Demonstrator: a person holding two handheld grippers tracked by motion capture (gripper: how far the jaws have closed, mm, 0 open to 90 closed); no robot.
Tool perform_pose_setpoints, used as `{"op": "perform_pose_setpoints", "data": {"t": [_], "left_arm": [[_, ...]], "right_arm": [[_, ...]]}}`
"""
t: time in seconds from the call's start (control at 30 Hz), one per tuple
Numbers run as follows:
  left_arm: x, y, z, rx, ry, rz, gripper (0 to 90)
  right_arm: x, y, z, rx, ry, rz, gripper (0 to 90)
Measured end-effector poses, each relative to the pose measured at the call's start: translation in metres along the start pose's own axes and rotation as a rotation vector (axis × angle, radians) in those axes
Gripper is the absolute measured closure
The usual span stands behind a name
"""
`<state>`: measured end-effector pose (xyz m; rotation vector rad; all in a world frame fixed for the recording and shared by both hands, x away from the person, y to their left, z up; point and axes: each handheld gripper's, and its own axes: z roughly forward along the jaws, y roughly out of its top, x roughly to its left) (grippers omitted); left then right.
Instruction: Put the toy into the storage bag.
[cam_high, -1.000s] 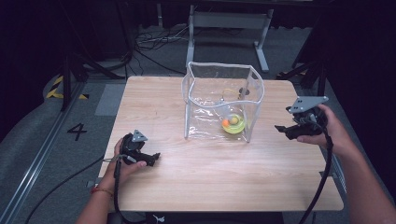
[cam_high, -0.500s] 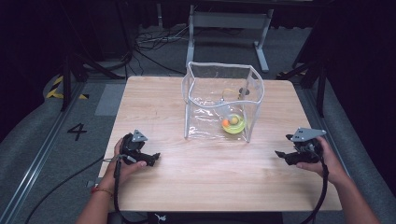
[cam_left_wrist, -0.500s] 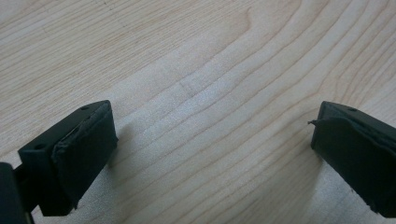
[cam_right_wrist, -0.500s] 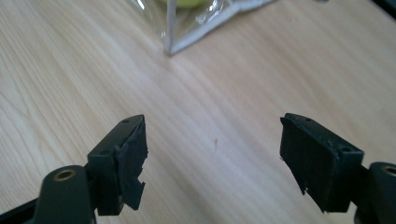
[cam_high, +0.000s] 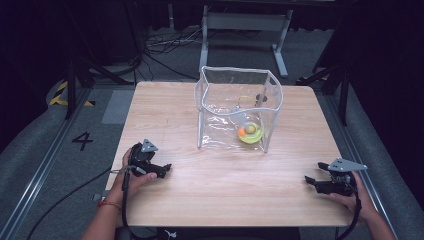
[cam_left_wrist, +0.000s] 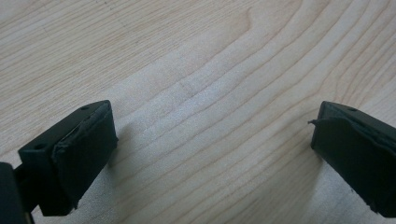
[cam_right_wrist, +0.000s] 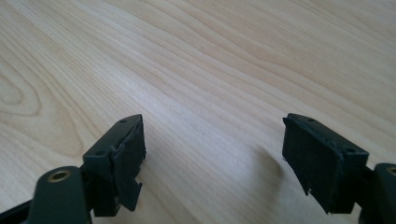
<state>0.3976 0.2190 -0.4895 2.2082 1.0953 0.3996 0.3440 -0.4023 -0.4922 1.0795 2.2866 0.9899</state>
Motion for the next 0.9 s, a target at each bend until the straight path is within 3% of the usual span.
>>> {"op": "perform_pose_setpoints", "data": {"t": [0.1,0.27,0.9], "left_arm": [[0.0002,0.0001,0.0002,-0.001,-0.001,0.0,0.5],[0.0002,0.0,0.0002,-0.001,-0.001,0.001,0.5],[0.0007,0.0002,0.0003,-0.001,-0.005,0.005,0.4]], "right_arm": [[-0.0031,-0.0078,-0.0082,-0.002,-0.044,0.026,21.8],[-0.0101,-0.012,-0.0108,0.028,0.002,0.114,18.5],[-0.0102,-0.0117,-0.01,0.035,-0.013,0.123,15.4]]}}
